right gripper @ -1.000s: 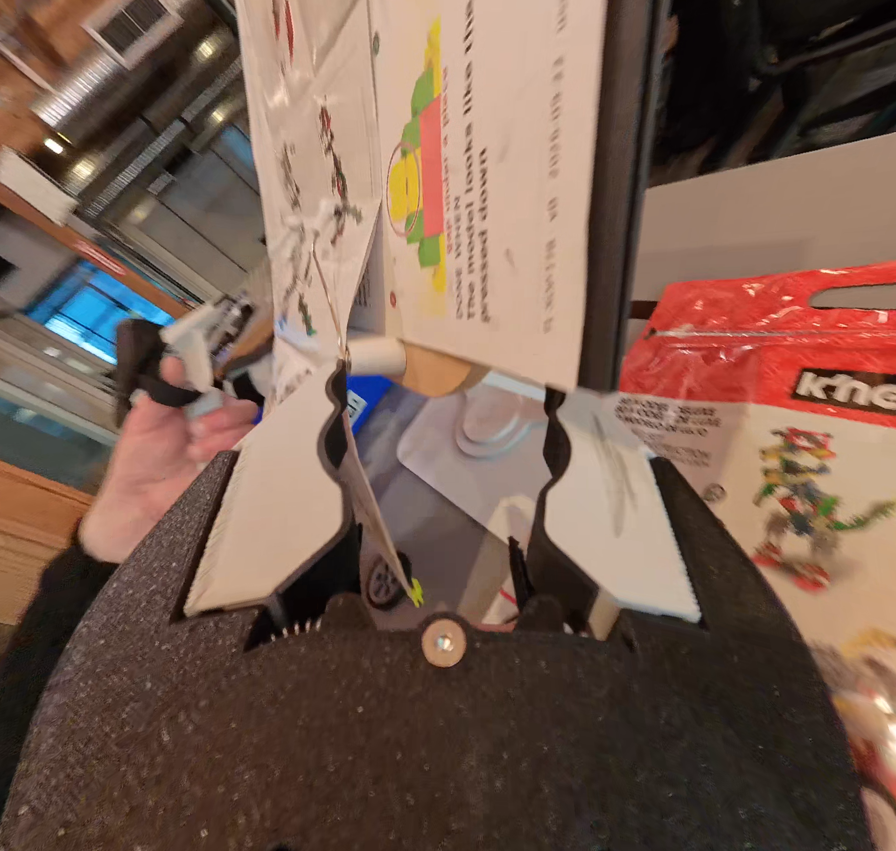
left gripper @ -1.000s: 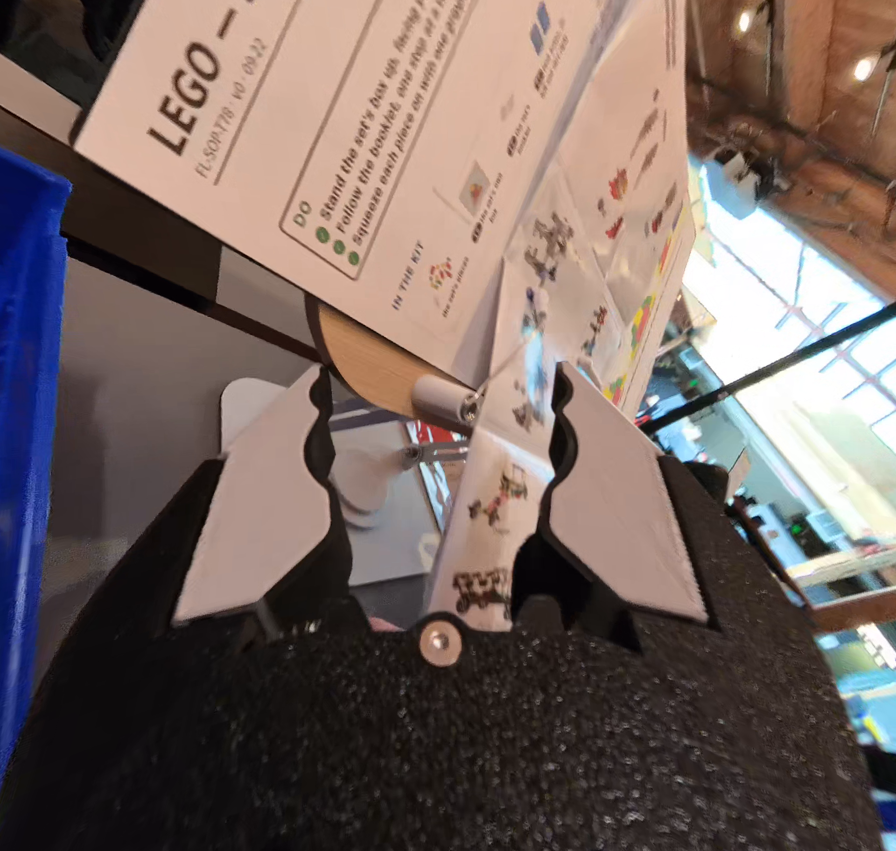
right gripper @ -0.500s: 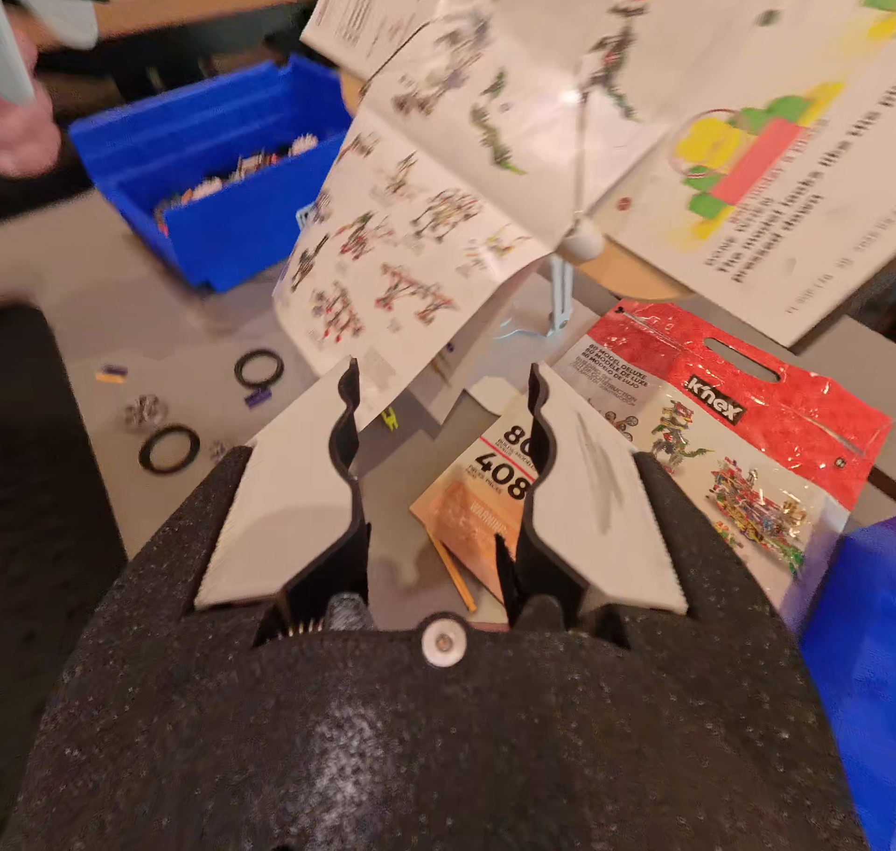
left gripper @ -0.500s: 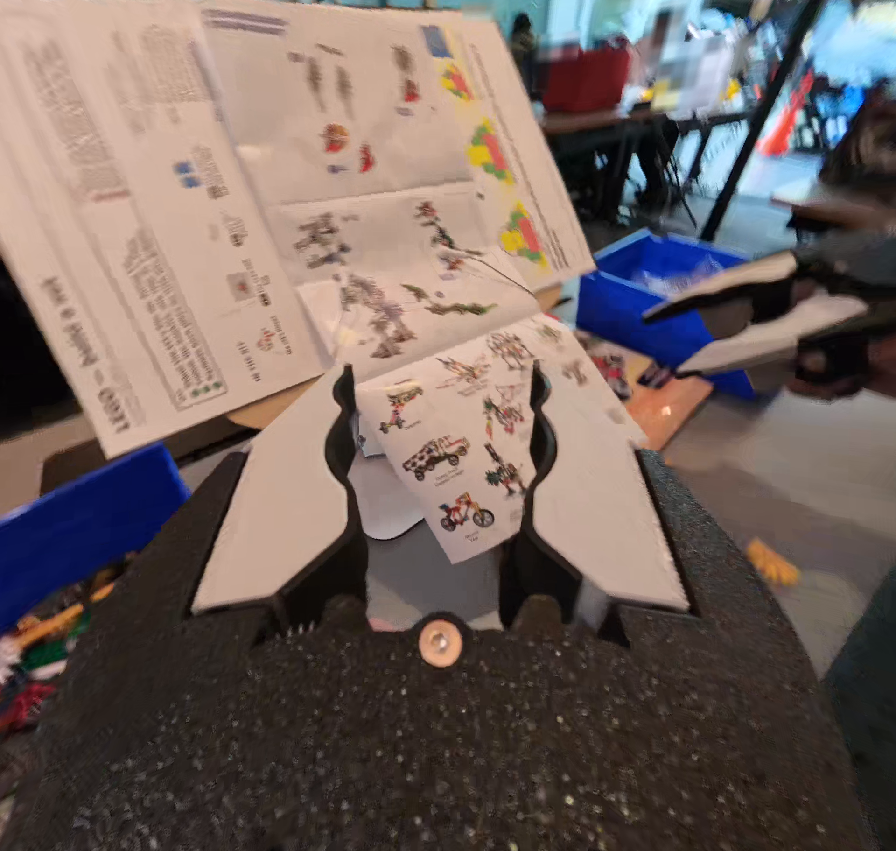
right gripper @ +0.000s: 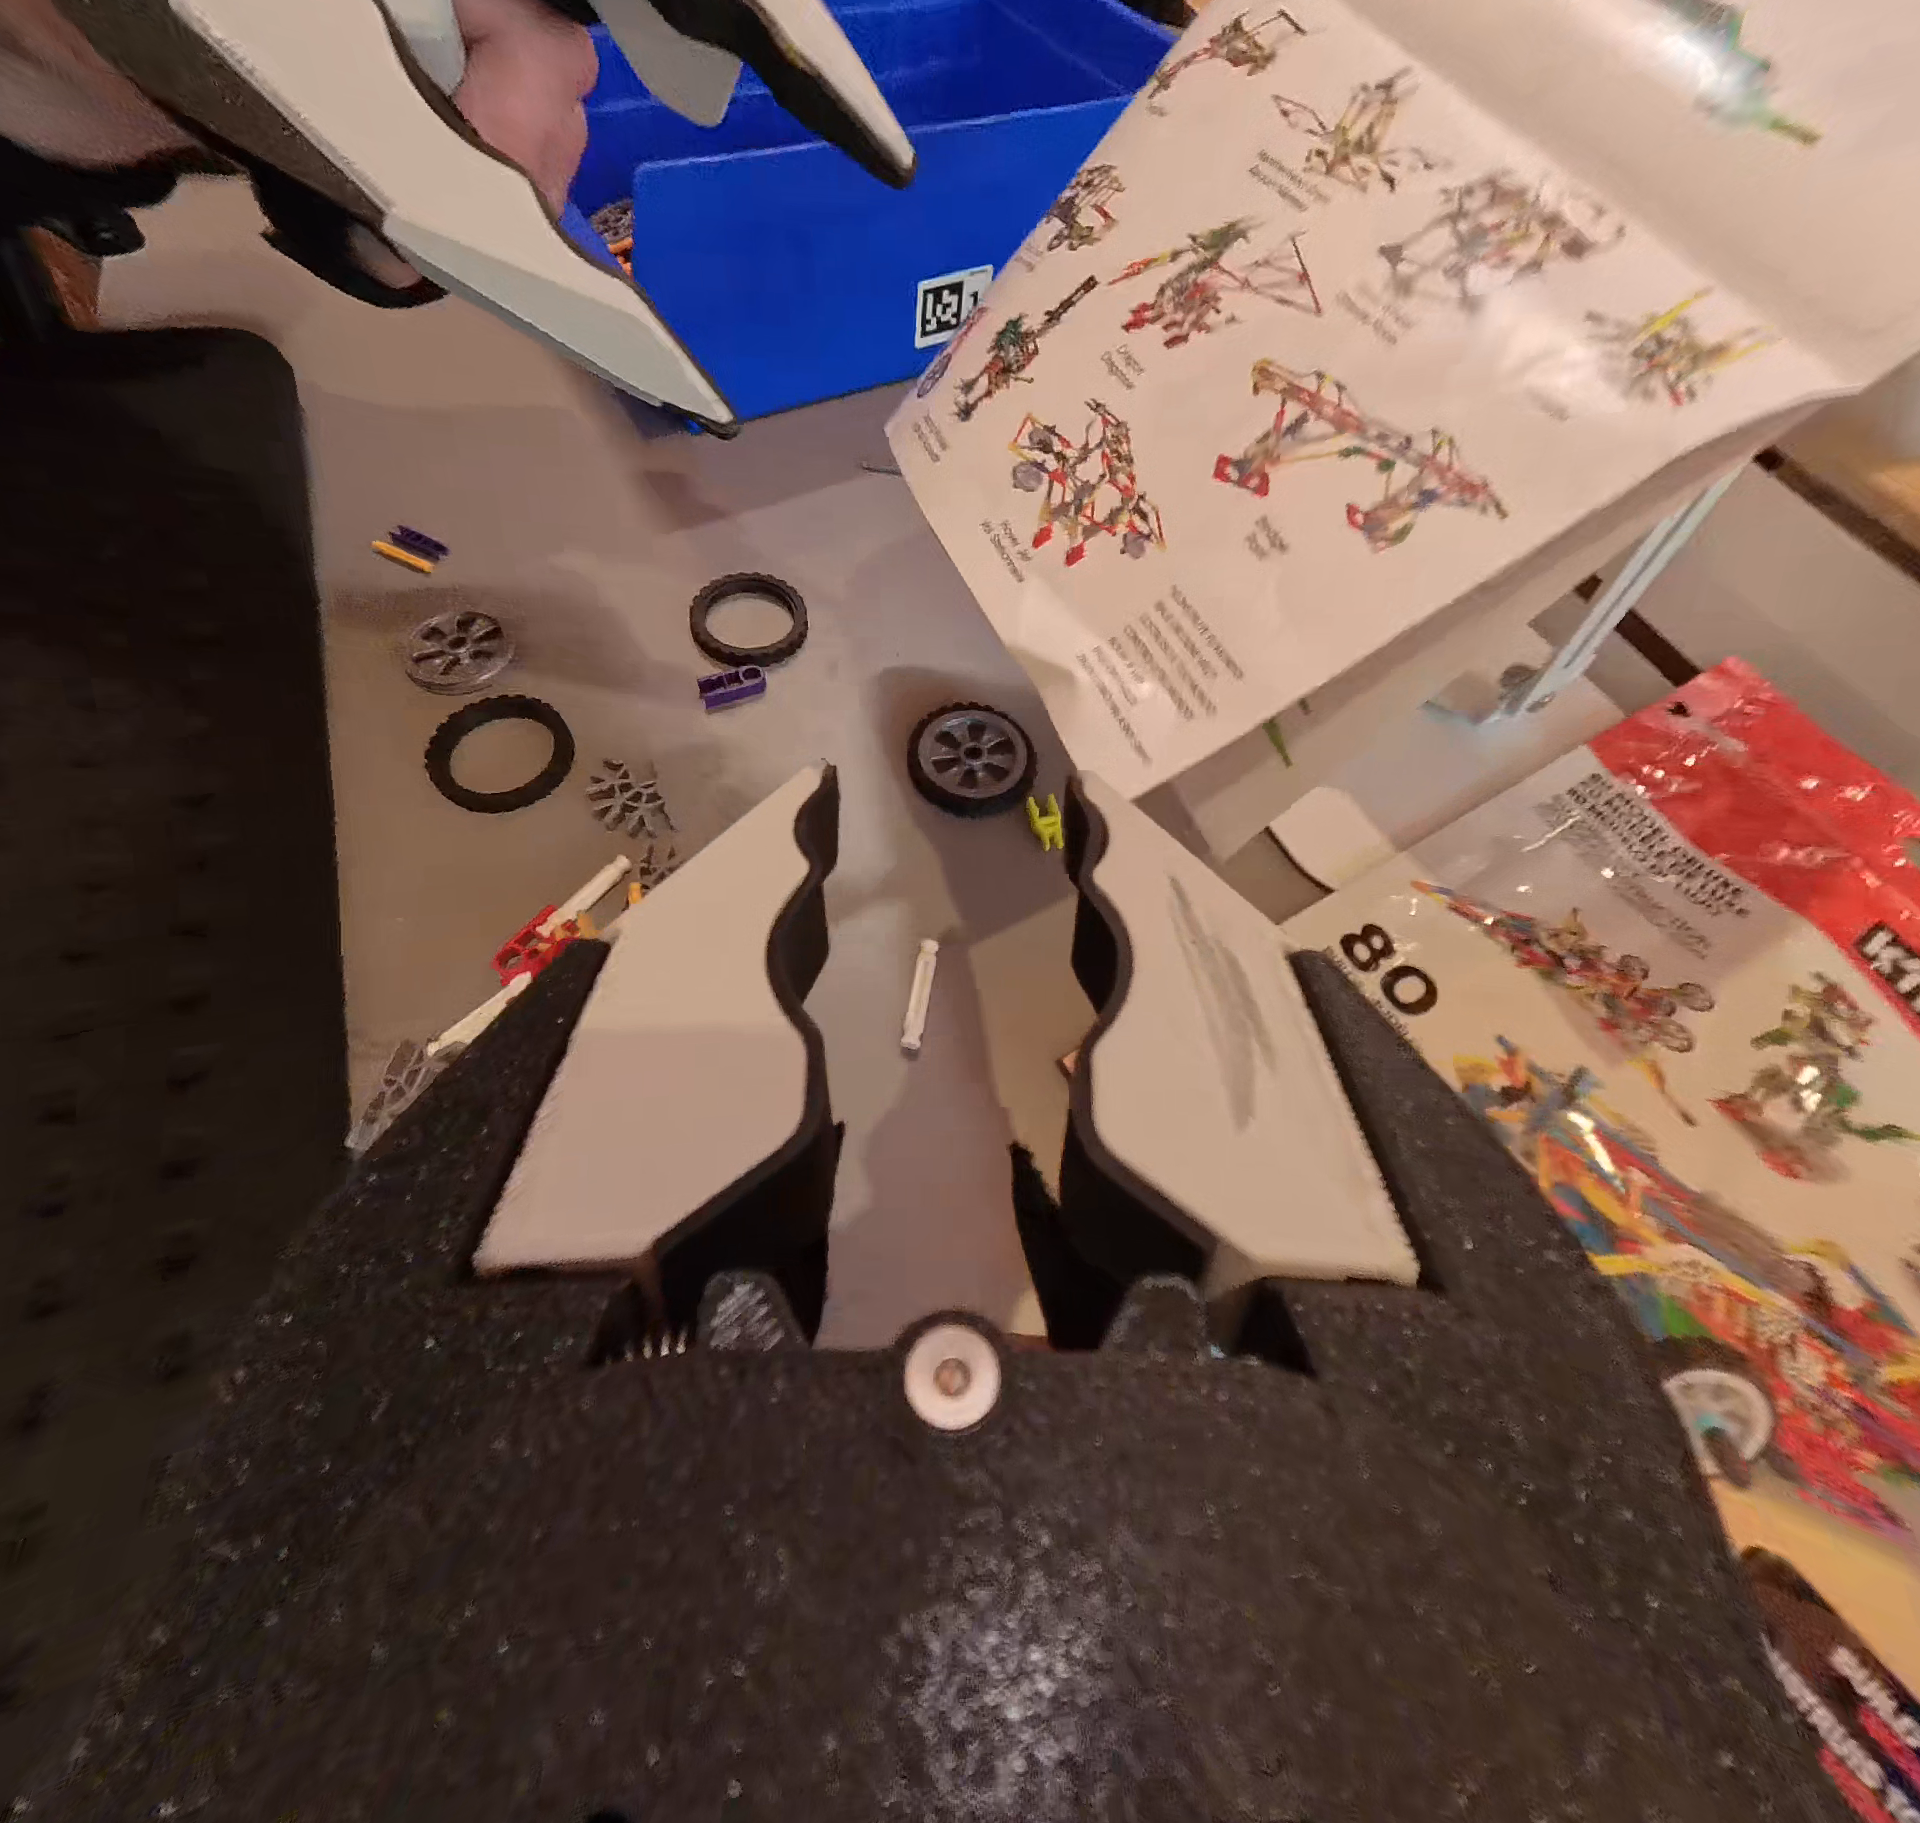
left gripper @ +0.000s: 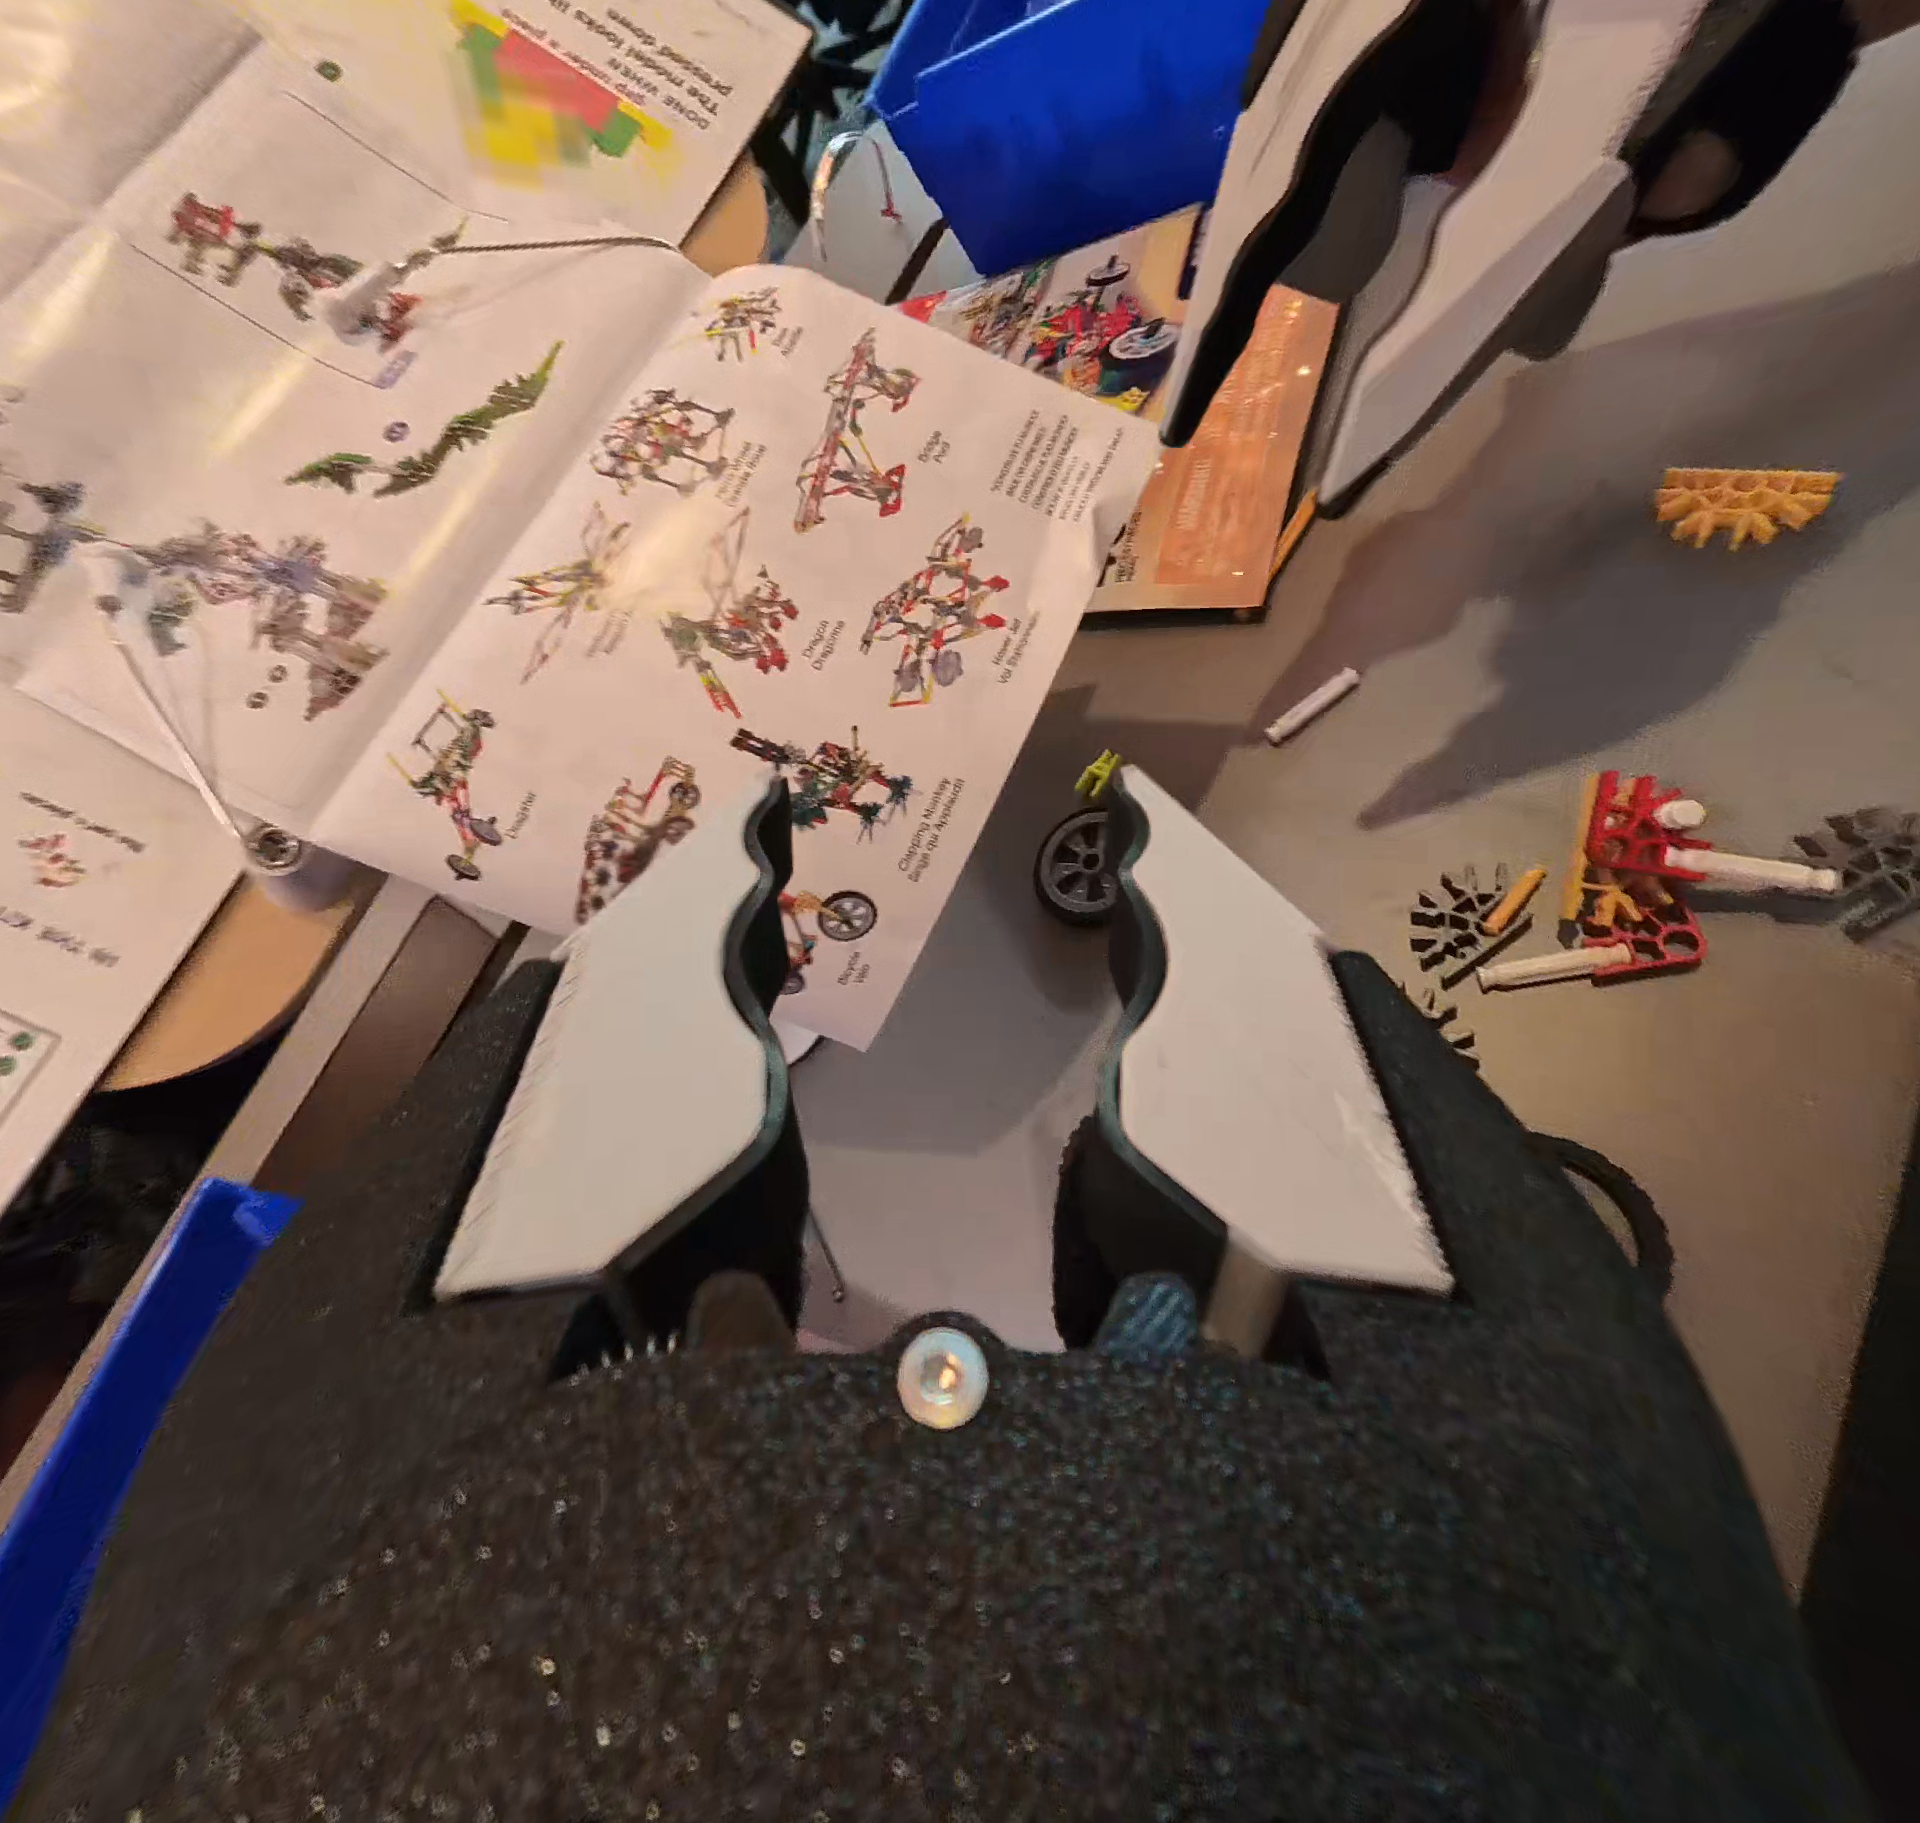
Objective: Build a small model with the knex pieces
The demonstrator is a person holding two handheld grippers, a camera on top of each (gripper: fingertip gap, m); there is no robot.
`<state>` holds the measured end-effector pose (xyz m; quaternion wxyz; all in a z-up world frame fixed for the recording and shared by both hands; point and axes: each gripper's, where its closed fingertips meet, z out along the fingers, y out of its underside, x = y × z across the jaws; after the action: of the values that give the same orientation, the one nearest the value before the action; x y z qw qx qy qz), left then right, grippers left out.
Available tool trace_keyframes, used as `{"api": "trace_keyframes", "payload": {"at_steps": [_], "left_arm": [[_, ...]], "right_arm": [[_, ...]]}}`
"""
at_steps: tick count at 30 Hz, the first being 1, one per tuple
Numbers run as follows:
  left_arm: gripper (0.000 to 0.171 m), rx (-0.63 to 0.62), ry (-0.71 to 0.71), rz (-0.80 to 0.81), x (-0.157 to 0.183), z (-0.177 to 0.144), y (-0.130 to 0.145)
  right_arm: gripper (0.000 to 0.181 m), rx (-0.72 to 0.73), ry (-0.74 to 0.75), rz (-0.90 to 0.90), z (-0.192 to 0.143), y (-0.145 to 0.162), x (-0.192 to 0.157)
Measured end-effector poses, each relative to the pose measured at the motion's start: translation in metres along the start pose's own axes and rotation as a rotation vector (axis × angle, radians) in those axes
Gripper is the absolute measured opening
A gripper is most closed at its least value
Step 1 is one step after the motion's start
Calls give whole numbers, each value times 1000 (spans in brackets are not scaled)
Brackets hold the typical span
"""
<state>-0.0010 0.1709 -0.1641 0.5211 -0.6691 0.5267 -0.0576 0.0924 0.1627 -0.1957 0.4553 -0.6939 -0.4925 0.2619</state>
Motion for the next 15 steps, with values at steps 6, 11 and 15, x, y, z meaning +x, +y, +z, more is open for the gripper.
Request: {"api": "trace_keyframes", "payload": {"at_steps": [6,11,15], "left_arm": [[51,-52,135,83,31,5,28],[48,-101,259,163,64,12,40],[46,-72,367,153,91,16,39]], "right_arm": [[29,-5,-112,33,3,25,-12],[30,-187,-227,-104,8,56,-44],[30,-251,-219,-169,13,65,-52]]}}
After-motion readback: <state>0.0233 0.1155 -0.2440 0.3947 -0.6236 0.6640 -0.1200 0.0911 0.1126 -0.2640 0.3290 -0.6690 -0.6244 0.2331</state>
